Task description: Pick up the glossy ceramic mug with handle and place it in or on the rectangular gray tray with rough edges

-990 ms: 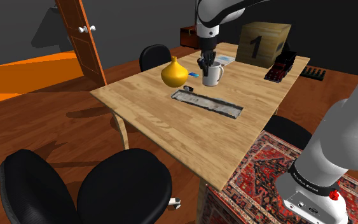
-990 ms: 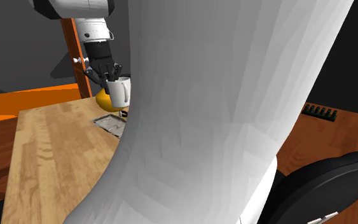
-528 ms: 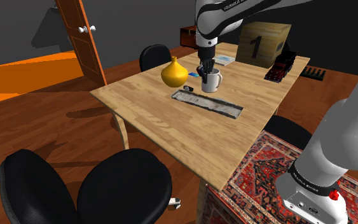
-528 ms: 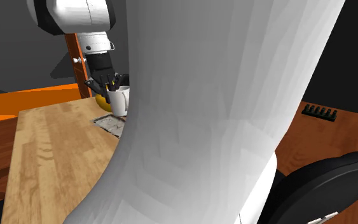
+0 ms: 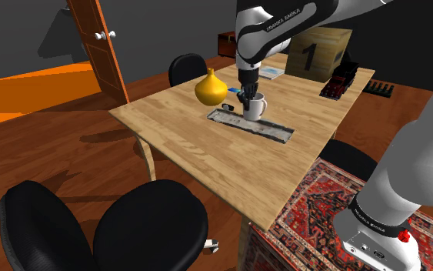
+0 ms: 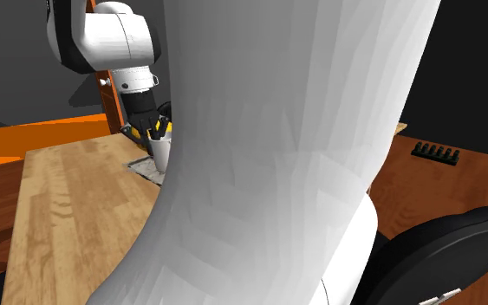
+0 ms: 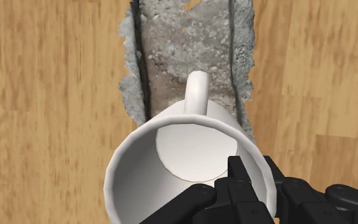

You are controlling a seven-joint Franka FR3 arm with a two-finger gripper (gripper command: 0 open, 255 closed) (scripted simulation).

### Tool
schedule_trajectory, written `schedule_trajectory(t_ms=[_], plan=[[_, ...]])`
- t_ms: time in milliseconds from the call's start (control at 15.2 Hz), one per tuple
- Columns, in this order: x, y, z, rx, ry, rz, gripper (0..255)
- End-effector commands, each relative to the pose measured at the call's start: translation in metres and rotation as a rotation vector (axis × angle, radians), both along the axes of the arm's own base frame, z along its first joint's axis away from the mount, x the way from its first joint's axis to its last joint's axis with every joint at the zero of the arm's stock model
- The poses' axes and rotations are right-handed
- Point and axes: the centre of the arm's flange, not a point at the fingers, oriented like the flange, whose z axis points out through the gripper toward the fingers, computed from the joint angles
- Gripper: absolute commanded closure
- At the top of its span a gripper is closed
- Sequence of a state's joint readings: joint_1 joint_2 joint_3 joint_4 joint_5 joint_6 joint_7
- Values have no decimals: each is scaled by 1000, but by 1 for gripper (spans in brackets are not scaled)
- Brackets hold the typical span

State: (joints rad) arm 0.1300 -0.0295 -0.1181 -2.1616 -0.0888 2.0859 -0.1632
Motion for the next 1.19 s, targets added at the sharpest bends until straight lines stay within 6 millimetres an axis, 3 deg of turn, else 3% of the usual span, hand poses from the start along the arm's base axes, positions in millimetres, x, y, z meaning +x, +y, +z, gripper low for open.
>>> schedule_trajectory(t_ms=[0, 462, 528, 858, 1122], plan=[[-1, 0, -7, 0, -1, 0, 255], [-1, 0, -7, 0, -1, 0, 255], [-1, 0, -7, 0, -1, 0, 0], [-1, 0, -7, 0, -1, 0, 0], [1, 4, 43, 0, -1, 0, 0]])
